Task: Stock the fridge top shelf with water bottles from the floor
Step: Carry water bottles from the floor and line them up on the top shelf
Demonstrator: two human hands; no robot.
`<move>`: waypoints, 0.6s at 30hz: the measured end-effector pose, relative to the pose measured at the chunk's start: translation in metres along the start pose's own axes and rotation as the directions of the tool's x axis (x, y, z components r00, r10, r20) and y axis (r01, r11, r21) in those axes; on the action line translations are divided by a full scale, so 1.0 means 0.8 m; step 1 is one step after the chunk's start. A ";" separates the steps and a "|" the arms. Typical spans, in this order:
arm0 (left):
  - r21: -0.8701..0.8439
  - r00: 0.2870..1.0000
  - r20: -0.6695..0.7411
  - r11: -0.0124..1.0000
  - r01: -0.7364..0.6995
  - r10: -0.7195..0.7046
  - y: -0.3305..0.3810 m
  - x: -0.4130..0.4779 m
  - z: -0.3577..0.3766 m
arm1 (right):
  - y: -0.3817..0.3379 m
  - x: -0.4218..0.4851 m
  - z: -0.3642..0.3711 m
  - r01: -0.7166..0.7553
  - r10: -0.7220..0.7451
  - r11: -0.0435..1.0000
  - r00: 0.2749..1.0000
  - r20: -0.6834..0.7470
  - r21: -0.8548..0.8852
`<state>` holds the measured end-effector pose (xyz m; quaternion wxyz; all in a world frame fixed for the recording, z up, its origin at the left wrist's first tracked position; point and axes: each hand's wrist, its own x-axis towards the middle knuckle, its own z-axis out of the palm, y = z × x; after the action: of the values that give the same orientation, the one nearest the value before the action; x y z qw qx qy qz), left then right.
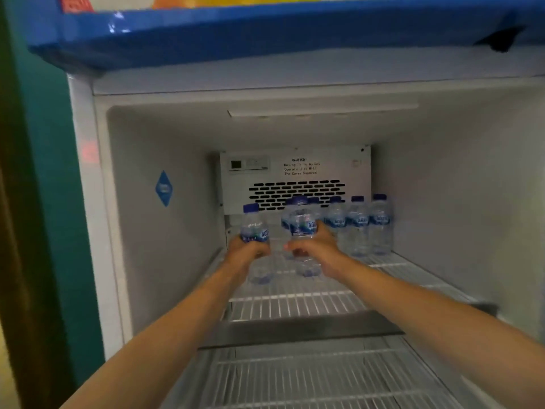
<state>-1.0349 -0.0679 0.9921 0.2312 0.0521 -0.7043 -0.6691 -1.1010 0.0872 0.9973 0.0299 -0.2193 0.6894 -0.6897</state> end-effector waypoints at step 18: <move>0.095 0.997 0.072 0.995 0.029 -0.036 -0.052 0.092 0.003 | 0.064 0.062 -0.007 0.105 -0.112 0.993 0.982 0.153 0.056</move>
<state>-1.1111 -0.0979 0.9708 0.1916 0.0497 -0.7420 -0.6406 -1.1607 0.0729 0.9611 0.0514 -0.3092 0.6553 -0.6873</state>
